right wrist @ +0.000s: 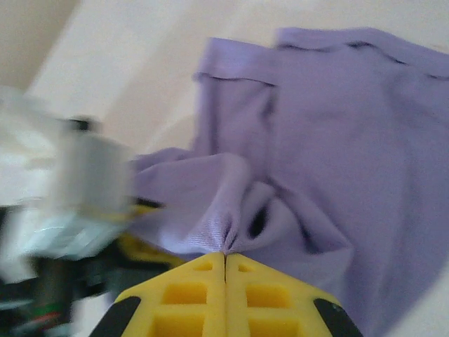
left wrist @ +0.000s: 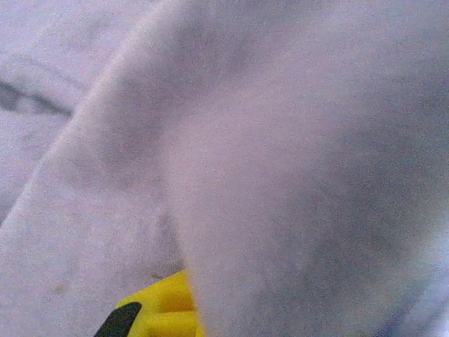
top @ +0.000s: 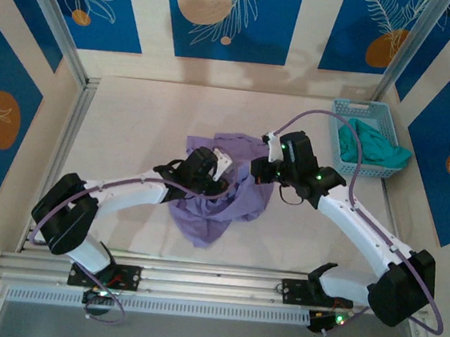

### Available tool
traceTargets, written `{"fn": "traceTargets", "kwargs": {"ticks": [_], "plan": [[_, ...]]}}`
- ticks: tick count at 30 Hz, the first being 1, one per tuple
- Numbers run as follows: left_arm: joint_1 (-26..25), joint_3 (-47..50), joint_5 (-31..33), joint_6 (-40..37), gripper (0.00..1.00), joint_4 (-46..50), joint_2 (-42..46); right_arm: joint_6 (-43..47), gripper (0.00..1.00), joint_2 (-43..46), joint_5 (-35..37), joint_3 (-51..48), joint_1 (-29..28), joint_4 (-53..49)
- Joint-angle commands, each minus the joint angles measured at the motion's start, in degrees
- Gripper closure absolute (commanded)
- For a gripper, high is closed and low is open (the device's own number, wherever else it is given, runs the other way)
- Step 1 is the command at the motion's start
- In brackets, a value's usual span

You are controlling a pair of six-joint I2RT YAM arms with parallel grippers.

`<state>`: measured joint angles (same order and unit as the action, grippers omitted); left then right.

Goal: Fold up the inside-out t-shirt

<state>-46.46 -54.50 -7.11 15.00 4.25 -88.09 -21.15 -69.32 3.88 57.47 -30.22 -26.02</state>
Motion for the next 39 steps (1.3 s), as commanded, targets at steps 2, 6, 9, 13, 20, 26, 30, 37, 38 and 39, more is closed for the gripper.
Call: {"fn": "traceTargets", "kwargs": {"ticks": [2,6,9,13,20,26,30,37,38,39], "plan": [[0.6,-1.8,-13.1,10.2,1.00,-3.4,3.6,-2.3,0.87,-0.2,12.3,1.8,0.0,-6.0],[0.6,-2.1,-12.6,12.6,1.00,-1.0,5.5,-0.3,0.58,8.1,7.7,-5.9,-3.6,-1.6],[0.7,-2.2,-11.9,12.9,1.00,-0.1,6.6,-2.3,0.45,13.8,5.2,-12.9,-6.9,1.7],[0.7,-2.5,-13.1,13.3,1.00,0.3,7.7,-4.6,0.26,14.8,6.1,-19.0,-9.2,5.8],[0.9,-1.6,-13.3,12.3,1.00,3.0,11.3,-2.5,0.43,5.2,4.4,-18.5,-9.0,19.1],[4.5,1.0,-13.9,12.0,1.00,4.6,16.2,2.1,0.99,9.1,-17.8,-18.7,-2.8,21.6],[8.1,3.2,-14.4,12.6,1.00,4.2,18.7,1.9,1.00,12.5,-36.8,-19.9,1.8,24.6],[8.6,2.0,-4.6,7.7,0.87,10.6,17.5,-2.5,1.00,13.2,-47.0,-20.9,3.5,32.9],[8.3,1.5,-3.7,7.0,0.79,11.7,17.3,-2.8,1.00,12.7,-47.3,-20.6,3.6,33.3],[7.8,1.3,-2.3,6.2,0.72,12.8,17.3,-2.8,1.00,12.1,-47.6,-20.3,3.6,33.7]]}}
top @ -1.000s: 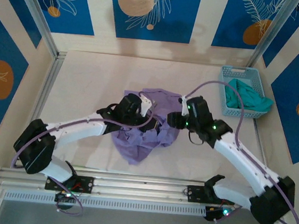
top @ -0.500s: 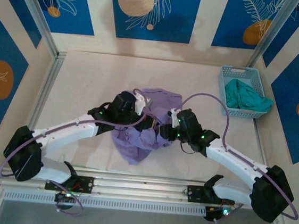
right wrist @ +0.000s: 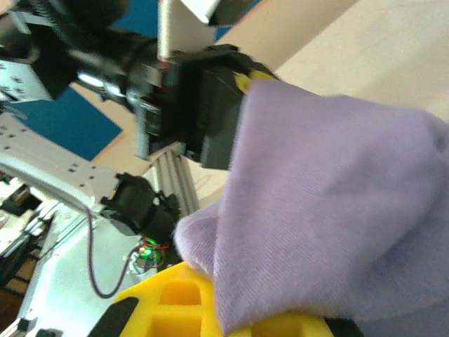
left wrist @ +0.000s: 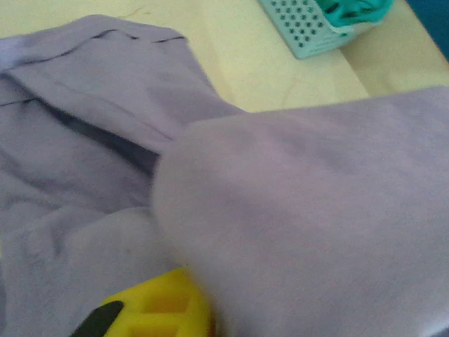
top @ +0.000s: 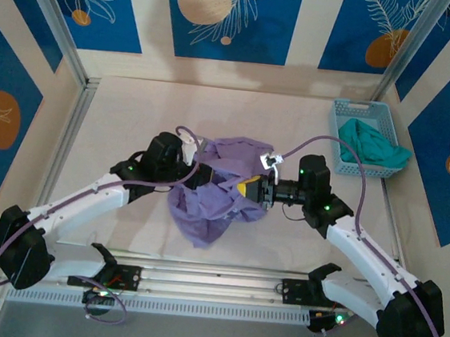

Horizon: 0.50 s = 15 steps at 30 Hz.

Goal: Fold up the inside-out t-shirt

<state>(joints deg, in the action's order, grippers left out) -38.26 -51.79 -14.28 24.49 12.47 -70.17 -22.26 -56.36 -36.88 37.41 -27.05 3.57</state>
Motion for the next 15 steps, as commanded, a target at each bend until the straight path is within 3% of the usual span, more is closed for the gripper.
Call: {"fn": "traceTargets", "kwargs": {"ticks": [1,5,8,12,15], "plan": [[-0.9,-1.5,6.5,-4.0,0.67,5.4,-0.2,-1.9,1.00,-1.3,-6.6,-0.1,0.5,4.2],[-3.7,-1.0,13.5,-6.3,0.49,8.8,3.6,-3.3,1.00,-3.0,-6.5,0.1,1.4,4.4],[-5.3,0.2,13.8,-7.3,0.43,9.6,7.5,-3.6,1.00,-3.5,-6.1,0.3,1.9,4.3],[-6.1,1.2,6.5,-7.6,0.42,9.5,11.3,-3.6,1.00,-3.8,-5.1,0.2,2.3,3.6],[-6.2,2.0,-2.8,-8.1,0.53,7.3,12.3,-4.0,1.00,-3.9,-5.0,0.1,2.5,3.5]]}}
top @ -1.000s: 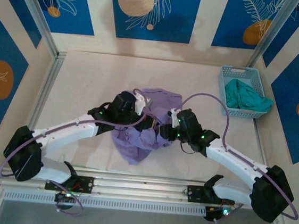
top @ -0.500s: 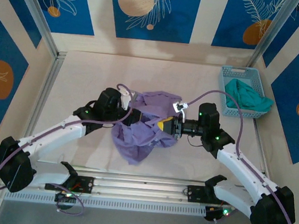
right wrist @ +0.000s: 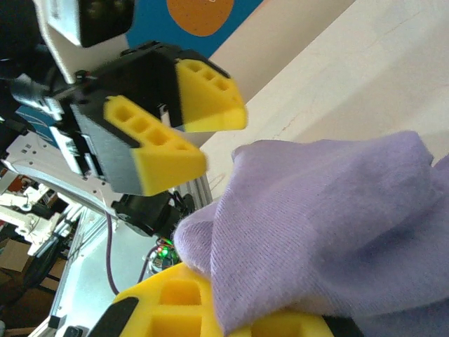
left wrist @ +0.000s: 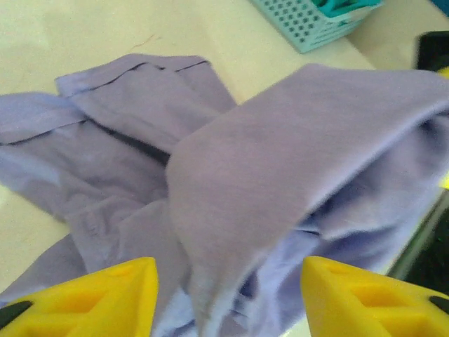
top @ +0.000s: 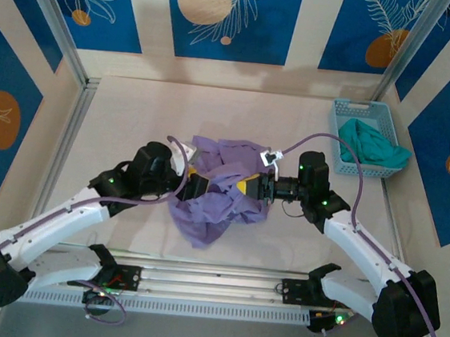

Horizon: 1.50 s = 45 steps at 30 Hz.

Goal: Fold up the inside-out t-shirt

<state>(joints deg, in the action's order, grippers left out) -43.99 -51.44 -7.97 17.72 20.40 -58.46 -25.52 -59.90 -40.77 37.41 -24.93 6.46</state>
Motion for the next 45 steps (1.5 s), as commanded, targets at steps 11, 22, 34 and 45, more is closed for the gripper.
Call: {"fn": "traceTargets", "kwargs": {"ticks": [11,22,34,45], "plan": [[0.1,0.1,-22.0,2.4,0.56,-5.4,-5.8,-1.0,1.00,0.5,-0.2,0.6,0.8,-0.5],[2.3,-3.7,-24.0,1.8,0.46,-11.5,-12.6,-1.3,1.00,0.9,-0.5,0.2,0.8,-0.6],[2.7,-5.9,-21.7,0.3,1.00,-10.6,-13.0,-0.2,1.00,0.8,2.0,0.8,1.0,-2.6],[-5.8,-15.0,-13.8,10.0,1.00,-8.0,-8.6,2.5,0.81,-0.1,48.6,17.0,-6.7,-33.6]]}}
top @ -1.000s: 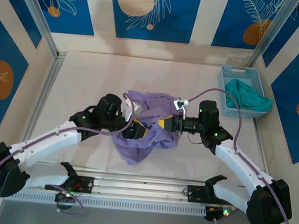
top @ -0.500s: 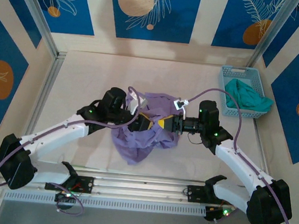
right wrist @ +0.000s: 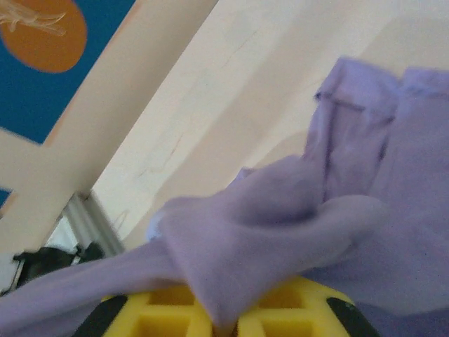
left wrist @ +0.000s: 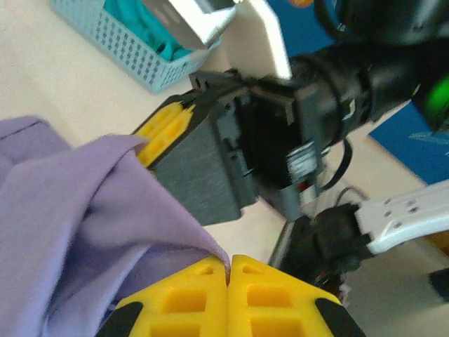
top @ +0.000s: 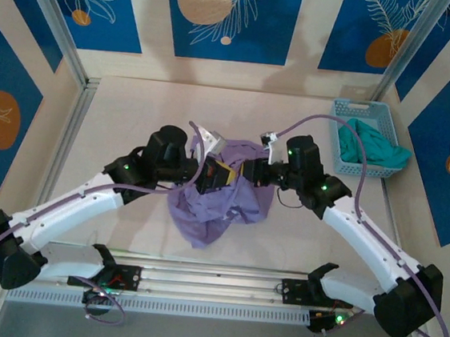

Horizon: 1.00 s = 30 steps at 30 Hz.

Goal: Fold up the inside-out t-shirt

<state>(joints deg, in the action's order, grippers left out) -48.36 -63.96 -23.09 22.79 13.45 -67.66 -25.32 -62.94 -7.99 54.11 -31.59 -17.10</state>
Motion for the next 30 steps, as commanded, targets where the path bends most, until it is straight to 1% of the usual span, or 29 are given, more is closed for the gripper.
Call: {"fn": "traceTargets", "kwargs": {"ticks": [1,3,6,9,11,13,15,18,20,21,22,25,26,28,30], "plan": [[-1.6,-2.7,2.1,5.2,1.00,-0.9,0.0,3.3,0.78,4.9,15.7,-0.5,-0.3,-9.5],[-1.8,-3.2,3.1,6.1,1.00,-1.1,-1.3,6.4,0.70,9.9,12.6,-3.4,-1.1,-7.3],[-2.0,-3.6,2.7,7.3,1.00,-2.6,-2.7,8.9,0.62,17.1,7.7,-8.8,-2.6,-2.7],[-2.0,-4.1,2.6,8.0,1.00,-3.0,-3.6,9.6,0.56,22.4,0.3,-14.6,-4.6,4.7],[-2.0,-4.1,2.7,8.1,1.00,-3.4,-3.8,9.9,0.55,23.7,-2.1,-17.7,-6.8,10.3],[-2.1,-4.2,2.9,8.3,1.00,-3.4,-3.9,10.7,0.54,23.5,-1.9,-19.2,-9.3,13.9],[-2.0,-4.2,2.9,8.5,1.00,-3.3,-3.7,11.1,0.54,21.7,0.4,-19.4,-11.6,16.0],[-2.0,-3.9,2.9,8.5,1.00,-3.2,-3.3,11.4,0.54,17.3,4.3,-17.6,-13.6,17.1],[-2.0,-3.8,3.1,8.4,1.00,-3.1,-2.7,10.6,0.58,14.7,9.3,-16.2,-14.3,16.9],[-2.0,-3.6,3.2,8.5,1.00,-3.1,-2.5,10.5,0.60,13.7,10.5,-15.8,-14.3,17.0],[-2.0,-3.5,3.4,8.3,1.00,-3.1,-2.3,10.1,0.64,12.9,12.4,-15.3,-14.3,17.0],[-2.0,-3.2,4.3,8.1,1.00,-2.6,-1.7,10.3,0.83,11.8,15.8,-14.6,-14.2,16.4],[-2.0,-3.2,4.6,8.0,1.00,-2.5,-1.4,10.5,0.89,11.9,15.8,-14.6,-14.1,16.2],[-1.9,-2.9,5.5,7.7,1.00,-2.5,-1.0,11.0,0.99,12.6,13.4,-14.9,-13.7,16.1],[-1.4,-2.6,7.4,7.5,1.00,-2.5,-0.6,11.1,1.00,13.9,8.1,-15.5,-12.8,17.0]]}}
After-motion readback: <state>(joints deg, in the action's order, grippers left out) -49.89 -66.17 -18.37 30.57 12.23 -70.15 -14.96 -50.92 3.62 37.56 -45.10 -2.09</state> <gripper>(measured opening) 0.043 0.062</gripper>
